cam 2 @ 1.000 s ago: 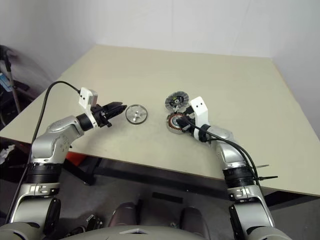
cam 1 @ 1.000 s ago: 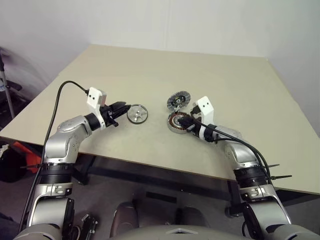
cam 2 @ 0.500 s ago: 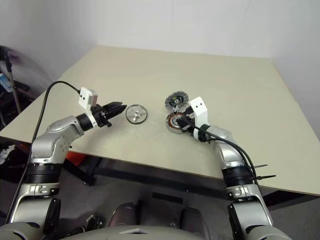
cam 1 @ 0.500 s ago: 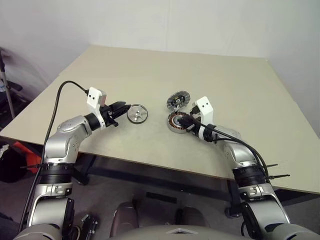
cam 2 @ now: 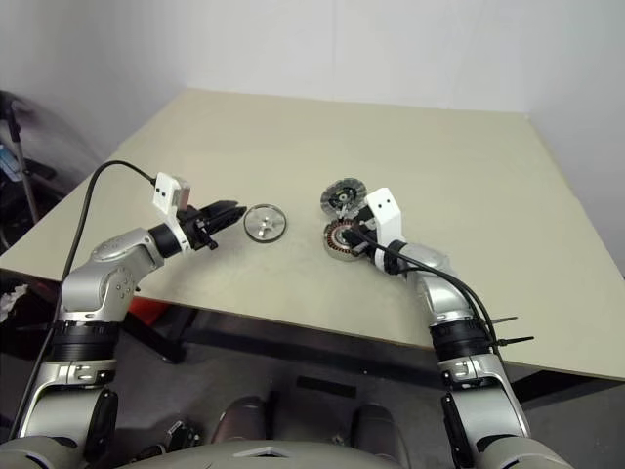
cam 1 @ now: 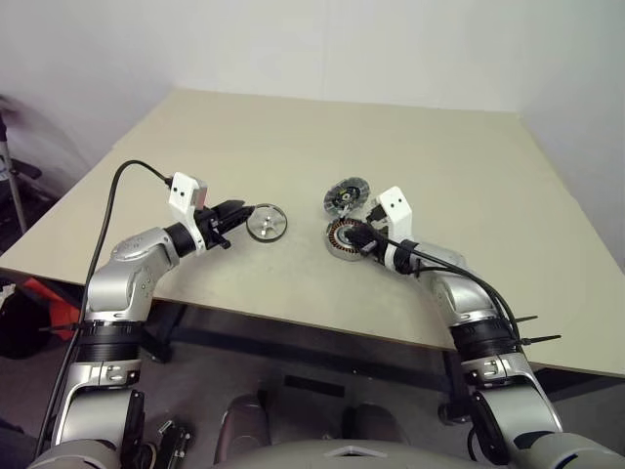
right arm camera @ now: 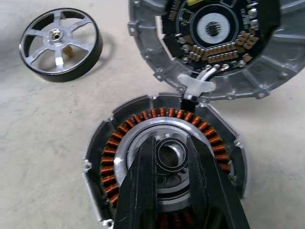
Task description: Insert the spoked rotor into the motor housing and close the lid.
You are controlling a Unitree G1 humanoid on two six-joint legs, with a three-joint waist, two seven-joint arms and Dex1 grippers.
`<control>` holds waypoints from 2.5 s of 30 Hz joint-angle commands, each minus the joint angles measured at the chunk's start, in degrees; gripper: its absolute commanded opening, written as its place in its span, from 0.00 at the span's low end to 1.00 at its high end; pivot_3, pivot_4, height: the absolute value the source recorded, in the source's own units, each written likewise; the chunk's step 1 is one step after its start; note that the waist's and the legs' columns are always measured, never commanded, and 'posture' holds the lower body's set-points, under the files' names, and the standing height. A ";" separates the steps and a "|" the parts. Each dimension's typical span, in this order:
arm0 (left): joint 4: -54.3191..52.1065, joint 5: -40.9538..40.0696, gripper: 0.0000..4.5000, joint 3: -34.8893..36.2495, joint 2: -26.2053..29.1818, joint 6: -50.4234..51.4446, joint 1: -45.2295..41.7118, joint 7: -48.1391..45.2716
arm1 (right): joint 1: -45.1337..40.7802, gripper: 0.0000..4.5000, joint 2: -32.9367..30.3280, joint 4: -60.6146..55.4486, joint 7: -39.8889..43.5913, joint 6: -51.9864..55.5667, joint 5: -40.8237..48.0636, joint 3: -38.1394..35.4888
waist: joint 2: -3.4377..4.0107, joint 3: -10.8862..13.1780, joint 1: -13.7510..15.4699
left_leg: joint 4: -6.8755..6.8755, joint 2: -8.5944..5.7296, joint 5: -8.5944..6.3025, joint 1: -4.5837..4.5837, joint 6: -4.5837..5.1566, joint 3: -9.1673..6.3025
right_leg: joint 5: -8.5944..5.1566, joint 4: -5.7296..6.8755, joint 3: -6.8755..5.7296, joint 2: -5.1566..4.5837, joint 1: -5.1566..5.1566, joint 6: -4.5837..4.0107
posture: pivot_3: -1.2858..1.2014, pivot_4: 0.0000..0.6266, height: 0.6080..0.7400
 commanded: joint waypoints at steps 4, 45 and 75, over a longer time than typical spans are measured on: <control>-1.80 -0.97 0.35 0.85 0.93 -0.49 -0.73 -0.10 | 0.57 0.15 0.44 -2.41 0.00 0.48 -0.23 1.10 | -0.01 0.00 0.00 | 0.00 0.00 0.01 0.01 -0.01 0.00 | 0.00 0.01 0.00 0.00 0.00 0.00 | 0.52 0.00 1.00; -1.69 -0.78 0.35 0.10 0.65 -0.55 -0.71 -0.21 | 0.48 0.00 0.47 -5.91 1.62 -3.08 1.40 -0.50 | -0.01 -0.01 0.11 | 0.00 0.00 0.04 -0.03 -0.07 -0.02 | -0.01 0.06 0.00 -0.01 -0.05 0.00 | 0.52 0.00 1.00; -2.26 -0.79 0.35 0.66 1.06 -0.40 0.02 0.53 | -0.36 0.00 0.02 -0.44 -0.62 -2.90 -0.72 -0.16 | -0.02 -0.01 0.10 | 0.00 0.00 0.05 -0.03 -0.08 -0.02 | -0.01 0.07 0.00 -0.01 -0.05 -0.01 | 0.52 0.00 1.00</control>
